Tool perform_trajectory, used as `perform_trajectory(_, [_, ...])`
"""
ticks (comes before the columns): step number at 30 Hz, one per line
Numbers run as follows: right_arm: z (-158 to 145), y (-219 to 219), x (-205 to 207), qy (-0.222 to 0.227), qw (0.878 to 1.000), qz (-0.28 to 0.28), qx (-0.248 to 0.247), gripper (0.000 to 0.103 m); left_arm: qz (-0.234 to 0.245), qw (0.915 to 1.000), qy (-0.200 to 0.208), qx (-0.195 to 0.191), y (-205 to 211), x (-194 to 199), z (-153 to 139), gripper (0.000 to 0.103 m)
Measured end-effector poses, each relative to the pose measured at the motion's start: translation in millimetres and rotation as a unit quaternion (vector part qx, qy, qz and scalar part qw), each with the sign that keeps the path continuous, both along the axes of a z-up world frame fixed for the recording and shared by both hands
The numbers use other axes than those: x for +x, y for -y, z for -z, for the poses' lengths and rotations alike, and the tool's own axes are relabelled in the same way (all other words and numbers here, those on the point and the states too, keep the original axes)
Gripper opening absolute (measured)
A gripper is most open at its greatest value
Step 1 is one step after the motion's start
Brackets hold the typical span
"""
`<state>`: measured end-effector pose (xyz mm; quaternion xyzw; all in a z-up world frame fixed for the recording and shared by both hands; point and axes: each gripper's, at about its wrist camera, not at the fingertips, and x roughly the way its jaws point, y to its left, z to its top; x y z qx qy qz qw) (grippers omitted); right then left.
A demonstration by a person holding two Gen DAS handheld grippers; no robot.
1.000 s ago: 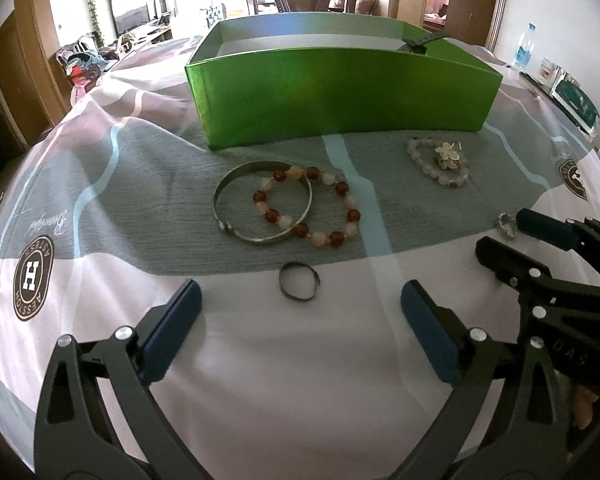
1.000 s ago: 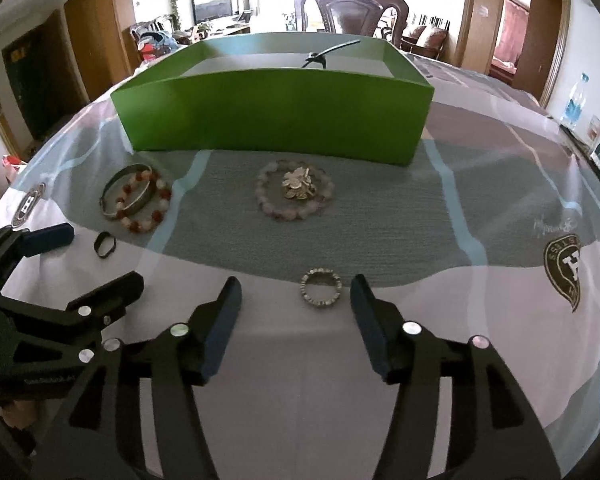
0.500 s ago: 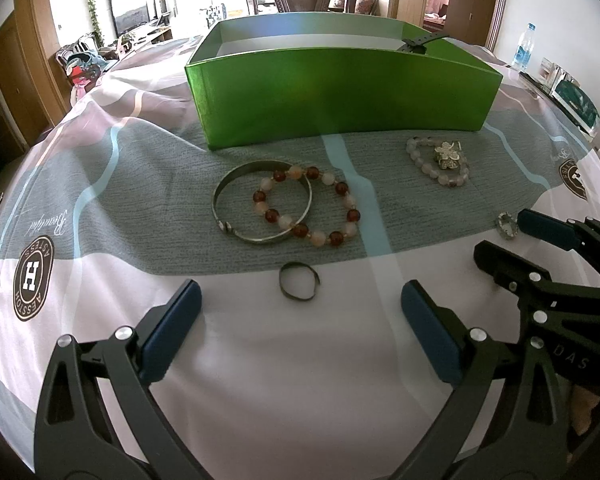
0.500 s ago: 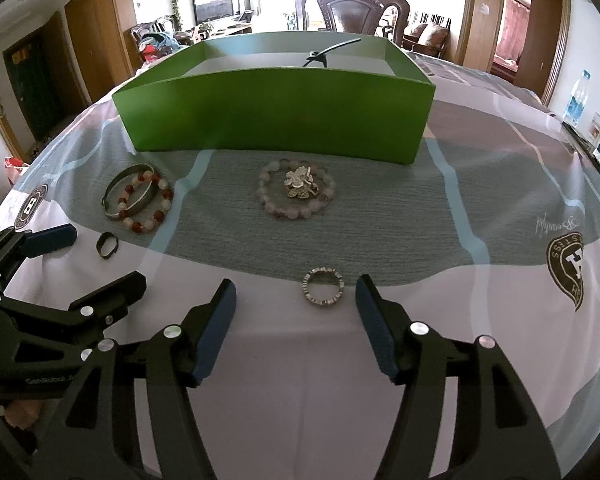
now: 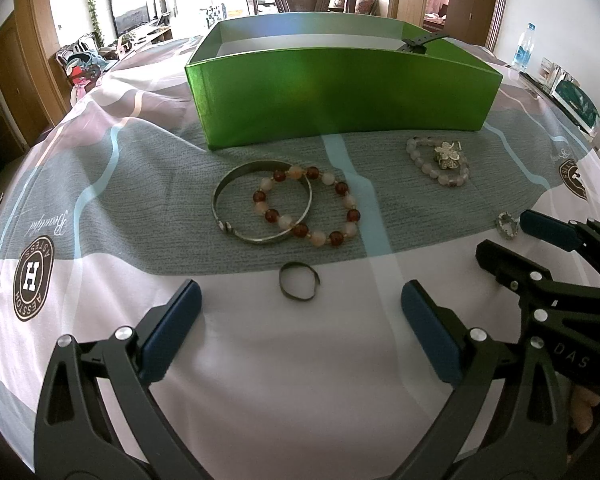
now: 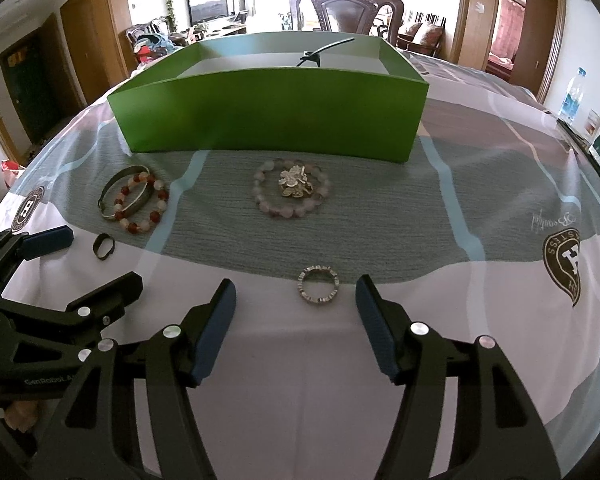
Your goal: Organize jewelry
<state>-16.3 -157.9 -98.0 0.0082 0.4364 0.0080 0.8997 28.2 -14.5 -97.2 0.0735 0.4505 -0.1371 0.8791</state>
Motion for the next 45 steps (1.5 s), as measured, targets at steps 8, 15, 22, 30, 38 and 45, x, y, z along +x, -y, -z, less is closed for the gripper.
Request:
perform_trajectory(8, [0,4,-1,0.001,1.0,0.006,0.007,0.066,0.0,1.0,0.0,0.0,0,0,0,0.099])
perform_trajectory(15, [-1,10,-2,0.006,1.0,0.031,0.001,0.048,0.0,1.0,0.0,0.0,0,0,0,0.099])
perform_trajectory(22, [-3,2,-3,0.01,0.999,0.026,-0.026,0.023,0.0,1.0,0.001,0.0,0,0,0,0.098])
perform_trajectory(30, [-4,1,-2,0.01,0.999,0.026,-0.033,0.025,0.001,1.0,0.004,-0.001,-3,0,-1,0.093])
perform_trajectory(38, [-4,4,-2,0.009,0.999,0.025,-0.024,0.025,0.005,1.0,0.008,-0.003,-9,0,-9,0.052])
perform_trajectory(45, [-4,5,-2,0.009,0.999,0.024,-0.019,0.024,0.014,0.9998,0.011,-0.002,-9,-1,-11,0.028])
